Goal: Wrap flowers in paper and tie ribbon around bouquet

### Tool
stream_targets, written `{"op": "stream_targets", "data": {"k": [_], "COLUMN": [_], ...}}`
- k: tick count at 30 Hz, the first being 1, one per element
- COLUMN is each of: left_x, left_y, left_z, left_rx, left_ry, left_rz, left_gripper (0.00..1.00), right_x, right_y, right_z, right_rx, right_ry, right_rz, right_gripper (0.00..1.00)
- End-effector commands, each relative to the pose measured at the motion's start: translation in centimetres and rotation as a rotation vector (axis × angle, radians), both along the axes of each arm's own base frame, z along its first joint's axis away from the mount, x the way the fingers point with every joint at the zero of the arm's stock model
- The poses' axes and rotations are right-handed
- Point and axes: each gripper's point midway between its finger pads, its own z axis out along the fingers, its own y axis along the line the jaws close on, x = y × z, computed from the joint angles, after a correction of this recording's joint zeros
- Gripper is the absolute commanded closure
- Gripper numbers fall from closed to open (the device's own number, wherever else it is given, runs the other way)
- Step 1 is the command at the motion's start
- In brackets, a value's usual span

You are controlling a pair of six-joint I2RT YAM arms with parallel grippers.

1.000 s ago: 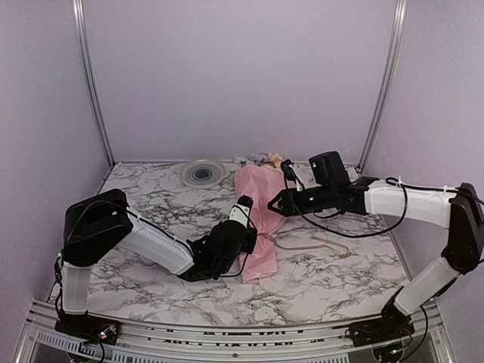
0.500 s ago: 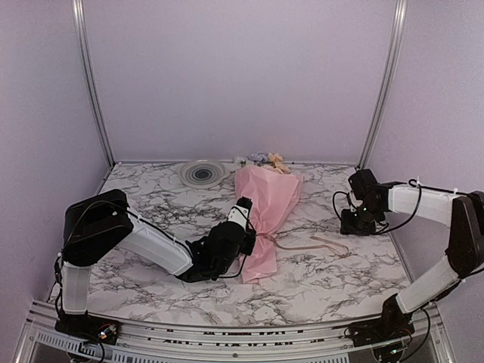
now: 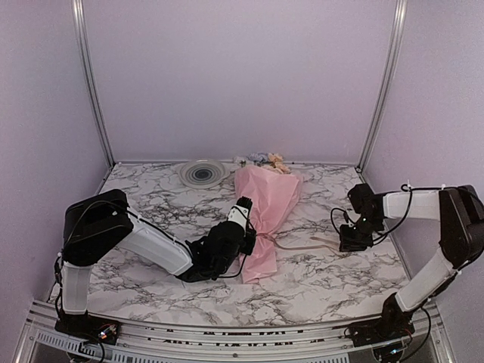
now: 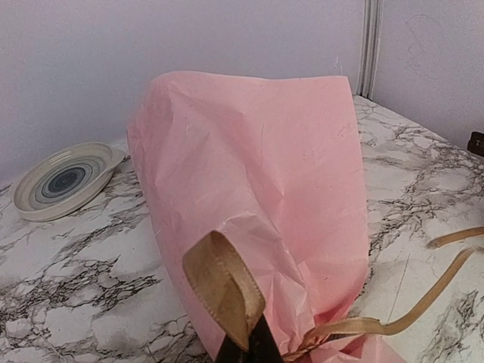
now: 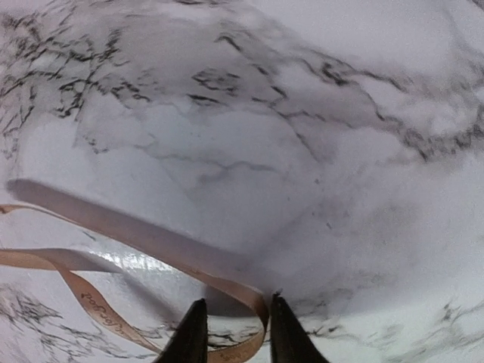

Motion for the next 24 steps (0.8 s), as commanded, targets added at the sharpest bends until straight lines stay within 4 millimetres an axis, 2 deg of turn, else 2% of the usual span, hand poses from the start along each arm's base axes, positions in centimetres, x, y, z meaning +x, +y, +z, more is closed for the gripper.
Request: {"op": "stream_targets", "data": {"k": [1, 2, 4, 6, 8, 9, 12, 14, 15, 16, 18, 20, 24], "left_x": [0.2, 0.2, 0.2, 0.1, 0.1, 0.1, 0.1, 0.1, 0.1, 0.0, 0.0, -0.1, -0.1], "left_y": [0.2, 0.2, 0.1, 0.0, 0.0, -0.1, -0.3, -0.3, -0.2, -0.2, -0.1, 0.0, 0.1], "left_z": [1.3, 1.3, 1.3, 1.3, 1.3, 1.3, 1.3, 1.3, 1.3, 1.2, 1.3, 1.3, 1.4], "left_rx": [-0.042, -0.042, -0.042, -0.040, -0.041, -0.038, -0.036, -0.036, -0.038, -0.037, -0.041, -0.044, -0.048], "left_ry": [-0.015, -0.015, -0.015, -0.014, -0.015, -0.015, -0.016, -0.016, -0.016, -0.015, -0.016, -0.017, -0.020], "left_rz": [0.000, -0.001, -0.003, -0.007, -0.010, -0.012, -0.021, -0.022, -0.022, -0.024, -0.024, -0.022, -0.019], "left_gripper": [1.00, 1.00, 1.00, 1.00, 1.00, 1.00, 1.00, 1.00, 1.00, 1.00, 1.00, 1.00, 1.00], "right_x": [0.1, 0.3, 1.3, 3.3, 5.5, 6.3, 6.8, 6.4, 6.1, 5.9, 6.0, 6.8, 8.6], "right_y": [0.1, 0.1, 0.4, 2.4, 6.8, 9.7, 18.3, 23.0, 25.2, 27.1, 30.3, 33.0, 37.6], "right_z": [-0.9, -0.5, 1.3, 4.9, 10.7, 14.1, 24.1, 29.5, 31.2, 32.3, 33.1, 32.8, 30.7], "right_rx": [0.012, 0.012, 0.024, 0.100, 0.217, 0.268, 0.401, 0.494, 0.544, 0.588, 0.639, 0.636, 0.609], "right_ry": [0.021, 0.012, -0.038, -0.132, -0.281, -0.367, -0.616, -0.758, -0.810, -0.844, -0.876, -0.875, -0.847], "right_rz": [0.009, 0.011, 0.021, 0.067, 0.182, 0.261, 0.475, 0.562, 0.597, 0.619, 0.646, 0.676, 0.726], "right_gripper": [0.89, 0.98, 1.00, 1.00, 1.00, 1.00, 1.00, 1.00, 1.00, 1.00, 1.00, 1.00, 1.00]}}
